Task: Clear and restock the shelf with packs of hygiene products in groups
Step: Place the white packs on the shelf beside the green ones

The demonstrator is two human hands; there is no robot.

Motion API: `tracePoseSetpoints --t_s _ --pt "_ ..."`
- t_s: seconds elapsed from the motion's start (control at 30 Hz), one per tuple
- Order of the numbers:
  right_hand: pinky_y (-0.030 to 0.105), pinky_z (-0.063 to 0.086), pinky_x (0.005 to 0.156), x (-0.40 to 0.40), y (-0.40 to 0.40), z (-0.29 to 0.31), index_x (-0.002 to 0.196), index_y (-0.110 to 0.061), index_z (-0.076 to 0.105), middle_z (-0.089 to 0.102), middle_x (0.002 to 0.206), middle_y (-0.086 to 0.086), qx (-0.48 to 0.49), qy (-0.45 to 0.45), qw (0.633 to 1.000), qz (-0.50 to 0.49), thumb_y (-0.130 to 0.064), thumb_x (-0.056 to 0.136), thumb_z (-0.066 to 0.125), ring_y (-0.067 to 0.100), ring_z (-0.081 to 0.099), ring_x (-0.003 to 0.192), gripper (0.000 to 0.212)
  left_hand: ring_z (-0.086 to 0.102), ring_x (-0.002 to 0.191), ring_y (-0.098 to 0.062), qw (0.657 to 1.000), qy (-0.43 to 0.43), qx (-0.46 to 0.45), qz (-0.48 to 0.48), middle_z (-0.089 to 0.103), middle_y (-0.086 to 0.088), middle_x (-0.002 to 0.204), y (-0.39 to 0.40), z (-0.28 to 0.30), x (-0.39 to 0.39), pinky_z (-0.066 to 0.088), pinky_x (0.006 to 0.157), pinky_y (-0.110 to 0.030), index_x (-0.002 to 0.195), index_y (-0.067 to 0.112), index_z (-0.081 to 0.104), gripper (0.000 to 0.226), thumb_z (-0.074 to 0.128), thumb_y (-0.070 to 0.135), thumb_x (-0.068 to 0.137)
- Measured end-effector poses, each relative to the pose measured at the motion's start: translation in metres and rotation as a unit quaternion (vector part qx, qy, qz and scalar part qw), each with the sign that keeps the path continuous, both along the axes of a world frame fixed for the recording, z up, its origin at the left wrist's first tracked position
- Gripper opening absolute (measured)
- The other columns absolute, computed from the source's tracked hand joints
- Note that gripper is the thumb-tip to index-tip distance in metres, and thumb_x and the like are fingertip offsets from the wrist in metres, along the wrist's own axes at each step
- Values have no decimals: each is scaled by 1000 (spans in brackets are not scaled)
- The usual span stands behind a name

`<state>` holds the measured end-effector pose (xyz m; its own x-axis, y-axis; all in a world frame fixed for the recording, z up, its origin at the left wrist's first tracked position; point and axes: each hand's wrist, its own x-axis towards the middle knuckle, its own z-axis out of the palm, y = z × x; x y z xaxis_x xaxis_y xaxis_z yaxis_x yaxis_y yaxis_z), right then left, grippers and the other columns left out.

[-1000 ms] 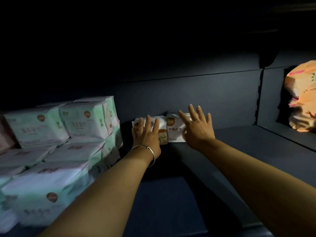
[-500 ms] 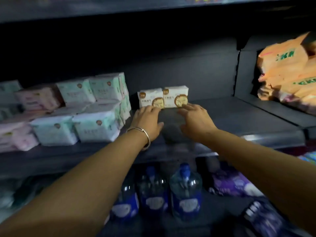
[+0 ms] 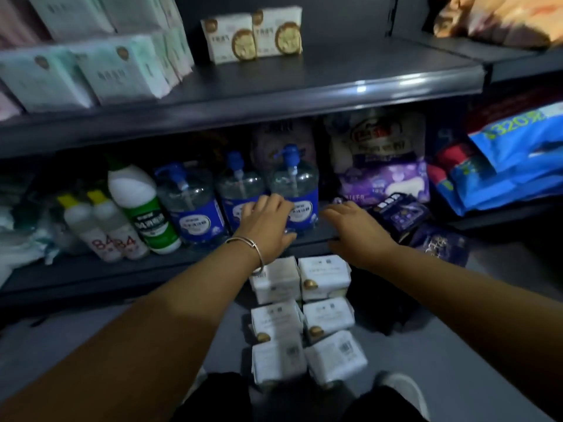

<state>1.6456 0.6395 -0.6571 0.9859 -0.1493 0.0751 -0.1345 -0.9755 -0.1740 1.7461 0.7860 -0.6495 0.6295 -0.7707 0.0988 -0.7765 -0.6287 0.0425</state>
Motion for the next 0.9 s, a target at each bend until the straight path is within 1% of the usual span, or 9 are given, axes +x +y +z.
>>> tracePoseSetpoints --t_s 0.1,0.23,0.37,0.47,0.53,0.6,0.7,0.77,0.9 --pt "37 38 99 0 -2 -42 137 -14 41 46 134 7 -9 79 997 -6 -28 86 63 28 39 123 57 32 128 -22 996 53 70 17 36 -1 137 0 -43 3 25 104 -36 140 21 32 63 58 44 88" --pt "35 35 103 13 -6 -94 133 -14 41 40 141 7 -8 150 989 -12 -37 81 69 27 35 128 63 29 133 -23 984 82 158 34 31 -2 144 -2 -92 17 25 107 -37 144 18 27 73 63 41 85" --pt "39 11 117 30 -10 -132 150 -15 15 9 158 7 -14 210 978 -8 -41 82 68 26 9 146 90 26 135 -24 976 97 187 55 28 -3 146 -3 -133 30 24 108 -38 146 16 22 83 68 41 81" --pt "44 2 119 37 -10 -150 152 -14 1 -2 159 8 -34 238 971 -12 -41 81 69 26 -2 147 101 23 138 -24 974 97 195 61 22 -4 151 -3 -157 34 21 111 -38 148 14 14 93 70 41 79" --pt "46 4 118 39 -8 -159 151 -12 -1 2 159 10 -50 237 970 -22 -40 82 68 28 3 146 102 23 139 -24 974 89 196 67 22 -5 152 -4 -170 33 20 112 -39 149 13 11 96 70 40 79" --pt "46 12 116 38 -4 -165 150 -10 3 17 153 13 -88 205 975 -27 -36 84 65 31 17 140 95 27 135 -25 978 63 187 71 26 -7 148 -6 -179 31 23 109 -38 148 12 10 96 70 39 79" --pt "43 25 108 39 1 -170 145 -8 22 33 136 11 -143 149 978 -12 -30 85 62 30 31 125 75 32 126 -26 982 29 171 71 32 -8 139 -6 -184 29 28 103 -37 144 12 21 88 72 38 77" --pt "43 25 108 40 3 -172 137 -12 33 37 131 11 -132 141 981 -6 -30 84 62 29 33 122 64 35 123 -26 983 36 164 76 36 -7 135 -4 -188 29 29 103 -37 137 14 29 78 73 36 76" --pt "44 14 116 42 2 -169 134 -12 32 44 132 12 -72 169 983 -7 -37 82 64 30 39 125 66 43 120 -26 979 80 165 83 46 -6 130 -3 -187 35 29 104 -36 129 15 32 70 73 27 74"
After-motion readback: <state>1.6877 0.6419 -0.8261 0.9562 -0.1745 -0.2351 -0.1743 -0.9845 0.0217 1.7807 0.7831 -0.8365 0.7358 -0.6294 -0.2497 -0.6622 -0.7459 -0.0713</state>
